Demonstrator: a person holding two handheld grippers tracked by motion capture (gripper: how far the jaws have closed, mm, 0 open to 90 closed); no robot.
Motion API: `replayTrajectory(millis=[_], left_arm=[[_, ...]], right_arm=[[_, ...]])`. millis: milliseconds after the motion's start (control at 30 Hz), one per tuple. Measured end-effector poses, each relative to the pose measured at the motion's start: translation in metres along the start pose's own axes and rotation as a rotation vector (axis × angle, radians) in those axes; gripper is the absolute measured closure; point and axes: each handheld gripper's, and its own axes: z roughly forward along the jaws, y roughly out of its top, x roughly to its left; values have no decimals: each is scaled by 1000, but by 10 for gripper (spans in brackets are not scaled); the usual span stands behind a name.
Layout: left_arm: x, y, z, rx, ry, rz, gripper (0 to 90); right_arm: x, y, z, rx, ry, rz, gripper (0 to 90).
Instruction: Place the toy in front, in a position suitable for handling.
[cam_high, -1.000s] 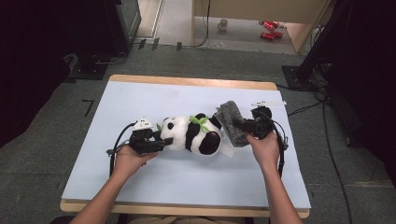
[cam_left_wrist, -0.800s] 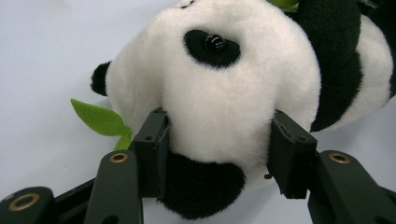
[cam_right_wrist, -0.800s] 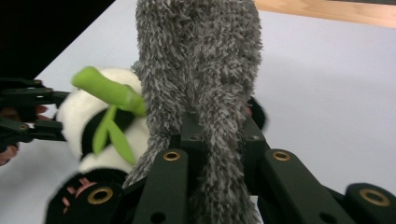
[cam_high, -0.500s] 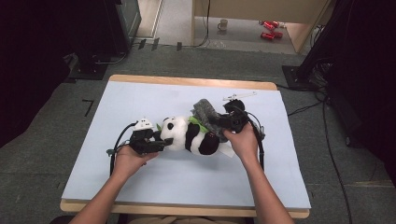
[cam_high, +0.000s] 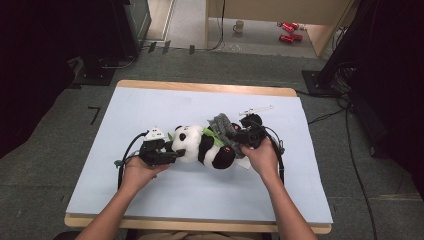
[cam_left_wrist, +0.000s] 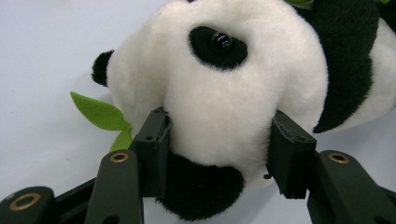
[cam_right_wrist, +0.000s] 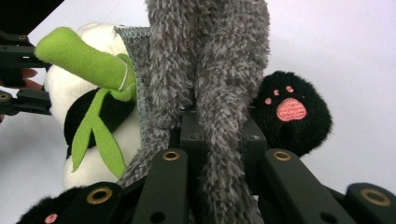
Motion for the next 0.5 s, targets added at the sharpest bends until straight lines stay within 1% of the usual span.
replayTrajectory(millis=[200, 400, 500], left_arm=[[2, -1, 0, -2, -9, -23, 474], [2, -1, 1, -2, -10, -23, 474], [3, -1, 1, 0, -10, -22, 475]], right_arm=[[-2, -5, -2, -5, -6, -23, 778], [-9, -15, -6, -24, 18, 11, 779], [-10, -18, -6, -37, 25, 4, 779]])
